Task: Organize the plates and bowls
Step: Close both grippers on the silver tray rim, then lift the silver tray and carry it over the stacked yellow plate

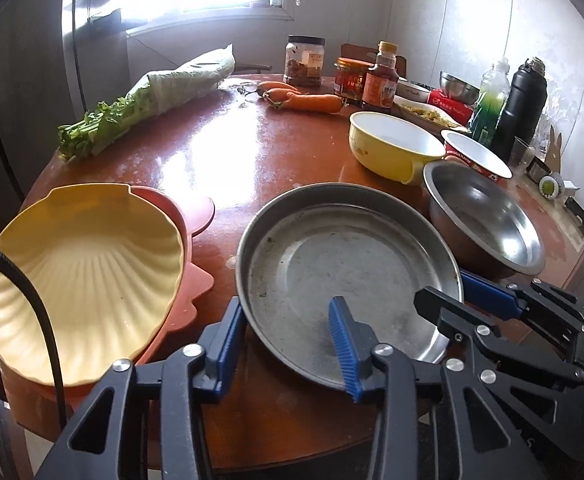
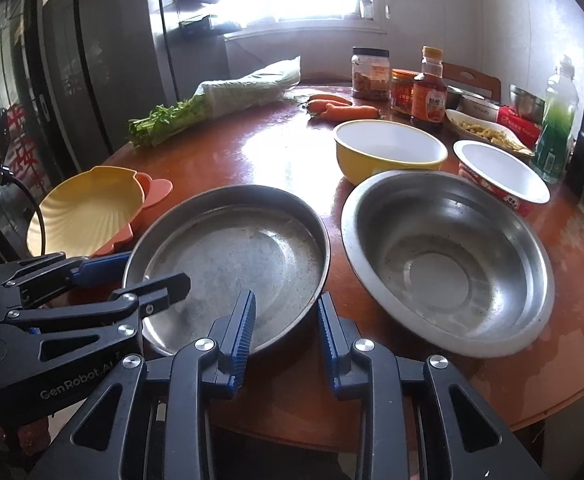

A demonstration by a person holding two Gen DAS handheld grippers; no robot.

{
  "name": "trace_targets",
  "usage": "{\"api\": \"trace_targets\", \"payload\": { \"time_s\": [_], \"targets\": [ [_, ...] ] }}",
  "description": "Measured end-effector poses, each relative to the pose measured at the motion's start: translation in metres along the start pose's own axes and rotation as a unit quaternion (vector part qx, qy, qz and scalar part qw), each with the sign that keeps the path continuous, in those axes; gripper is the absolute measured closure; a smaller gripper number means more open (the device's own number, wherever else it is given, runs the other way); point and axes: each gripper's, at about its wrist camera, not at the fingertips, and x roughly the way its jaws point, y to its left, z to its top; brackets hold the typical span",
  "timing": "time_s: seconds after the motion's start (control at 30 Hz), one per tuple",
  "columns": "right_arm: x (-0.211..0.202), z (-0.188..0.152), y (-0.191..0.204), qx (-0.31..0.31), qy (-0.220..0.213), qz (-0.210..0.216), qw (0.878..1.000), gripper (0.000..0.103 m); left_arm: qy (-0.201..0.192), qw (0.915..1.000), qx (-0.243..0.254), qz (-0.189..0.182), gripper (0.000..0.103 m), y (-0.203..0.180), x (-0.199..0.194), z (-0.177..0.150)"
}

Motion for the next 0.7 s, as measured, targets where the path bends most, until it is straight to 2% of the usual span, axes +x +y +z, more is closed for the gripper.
{"api": "trace_targets", "payload": {
  "time_s": [0.33,0.7],
  "targets": [
    [-0.011,0.003,0.003,0.006,-0.014,0.004,1.0,0.071,-0.013,0.9998,-0.01,-0.011,0.062,0.007,-0.017,0.002],
    [-0.03,0.022,0.028,-0.014,-0.054,0.015,0.998,0.072,-0.057,0.9978,-0.031,-0.007,0.062,0.028,-0.056,0.012]
  ]
}}
